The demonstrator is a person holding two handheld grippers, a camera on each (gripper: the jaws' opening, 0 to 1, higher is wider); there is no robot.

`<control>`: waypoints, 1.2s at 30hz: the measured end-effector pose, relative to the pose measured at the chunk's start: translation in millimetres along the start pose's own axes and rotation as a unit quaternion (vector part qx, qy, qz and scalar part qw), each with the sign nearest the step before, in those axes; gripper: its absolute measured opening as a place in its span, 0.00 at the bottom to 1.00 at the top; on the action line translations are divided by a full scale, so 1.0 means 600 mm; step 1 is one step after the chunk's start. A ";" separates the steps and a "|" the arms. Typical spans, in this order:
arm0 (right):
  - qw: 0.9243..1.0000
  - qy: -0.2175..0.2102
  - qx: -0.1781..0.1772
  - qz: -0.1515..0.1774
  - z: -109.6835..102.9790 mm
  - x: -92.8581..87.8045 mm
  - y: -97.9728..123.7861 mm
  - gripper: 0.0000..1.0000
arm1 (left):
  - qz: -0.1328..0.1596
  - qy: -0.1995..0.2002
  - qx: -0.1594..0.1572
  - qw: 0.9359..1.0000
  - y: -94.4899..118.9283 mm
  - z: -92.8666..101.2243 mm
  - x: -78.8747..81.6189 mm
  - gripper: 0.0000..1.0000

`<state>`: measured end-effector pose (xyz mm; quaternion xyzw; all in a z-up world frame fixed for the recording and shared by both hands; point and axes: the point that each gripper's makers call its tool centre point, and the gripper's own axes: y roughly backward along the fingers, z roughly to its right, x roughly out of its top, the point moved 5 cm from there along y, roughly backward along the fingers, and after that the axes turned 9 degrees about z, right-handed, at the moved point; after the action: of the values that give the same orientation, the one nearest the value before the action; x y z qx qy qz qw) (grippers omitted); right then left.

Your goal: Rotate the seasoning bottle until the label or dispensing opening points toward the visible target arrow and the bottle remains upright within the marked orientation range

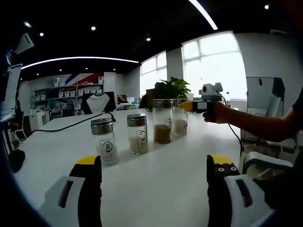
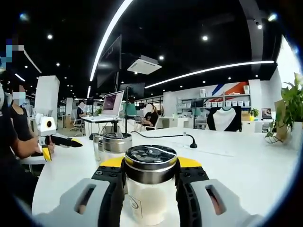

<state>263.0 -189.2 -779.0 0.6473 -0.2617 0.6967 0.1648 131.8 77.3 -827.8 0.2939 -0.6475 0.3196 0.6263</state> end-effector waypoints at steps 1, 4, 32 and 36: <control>1.000 0.000 0.001 0.000 0.000 0.000 0.000 0.39 | 0.000 0.000 0.000 1.000 0.000 0.001 0.000 0.97; 1.000 -0.002 0.005 0.000 0.001 0.000 -0.001 0.39 | -0.001 0.000 -0.001 1.000 -0.001 0.002 -0.001 0.97; 0.999 0.005 -0.005 -0.049 -0.004 -0.022 -0.005 0.55 | -0.004 -0.002 0.000 1.000 -0.003 -0.003 -0.001 0.98; 0.999 0.011 -0.017 -0.034 -0.015 -0.013 0.012 0.61 | 0.000 -0.005 0.003 1.000 0.002 -0.004 0.002 0.98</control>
<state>252.7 -188.9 -788.1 0.6451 -0.2497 0.6931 0.2027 132.2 80.1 -826.6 0.2977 -0.6496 0.3199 0.6221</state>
